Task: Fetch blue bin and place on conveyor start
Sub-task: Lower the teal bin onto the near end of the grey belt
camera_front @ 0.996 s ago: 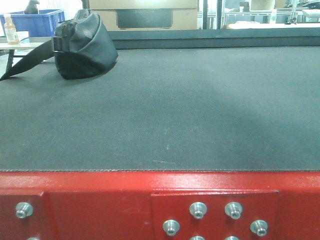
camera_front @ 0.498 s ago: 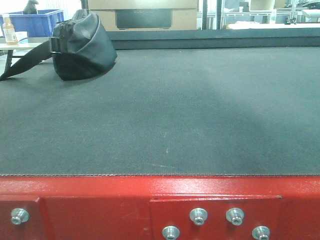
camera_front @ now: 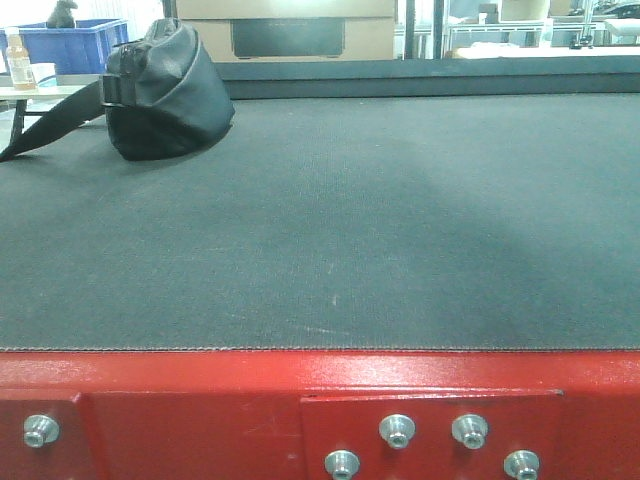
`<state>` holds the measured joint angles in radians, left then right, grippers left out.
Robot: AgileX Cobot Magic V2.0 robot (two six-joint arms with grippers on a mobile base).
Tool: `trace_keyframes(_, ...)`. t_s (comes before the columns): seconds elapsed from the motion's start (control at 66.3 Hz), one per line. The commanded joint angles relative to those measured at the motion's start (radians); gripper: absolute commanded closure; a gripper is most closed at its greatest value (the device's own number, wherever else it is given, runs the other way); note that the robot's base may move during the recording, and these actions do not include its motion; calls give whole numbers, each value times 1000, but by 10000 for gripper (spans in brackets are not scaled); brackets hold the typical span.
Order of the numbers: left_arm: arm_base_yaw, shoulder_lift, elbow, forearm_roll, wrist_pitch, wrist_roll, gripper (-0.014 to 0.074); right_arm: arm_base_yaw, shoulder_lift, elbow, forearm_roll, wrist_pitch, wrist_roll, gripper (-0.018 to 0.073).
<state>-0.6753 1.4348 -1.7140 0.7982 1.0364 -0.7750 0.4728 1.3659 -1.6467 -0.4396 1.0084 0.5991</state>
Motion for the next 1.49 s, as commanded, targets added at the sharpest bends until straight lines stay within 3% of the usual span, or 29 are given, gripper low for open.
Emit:
trace_keyframes(0.0, -7, -2, -9, 27, -67, 1, 707, 5, -12, -15, 10, -51, -7, 721)
trace_keyframes(0.392, -7, -2, -9, 4, -104, 1, 707, 5, -12, -15, 10, -50, -7, 721)
trace_keyframes(0.619, 31, -2, 49, -150, -132, -24, 707, 5, -10, 43, -2, -106, 31, 721)
trace_keyframes(0.755, 73, -2, 173, -212, -257, -48, 707, 5, -10, 183, -10, -213, 51, 721)
trace_keyframes(0.845, 92, -2, 253, -244, -327, -66, 707, 5, -10, 283, -51, -297, 137, 721)
trace_keyframes(1.026, 112, -2, 421, -246, -464, -126, 707, 3, 6, 473, -130, -450, 203, 721)
trace_keyframes(1.222, 124, 2, 608, -244, -673, -150, 707, -41, 84, 502, -130, -499, 280, 721)
trace_keyframes(1.479, 178, 73, 609, -244, -682, -178, 707, -62, 159, 502, -128, -538, 335, 721)
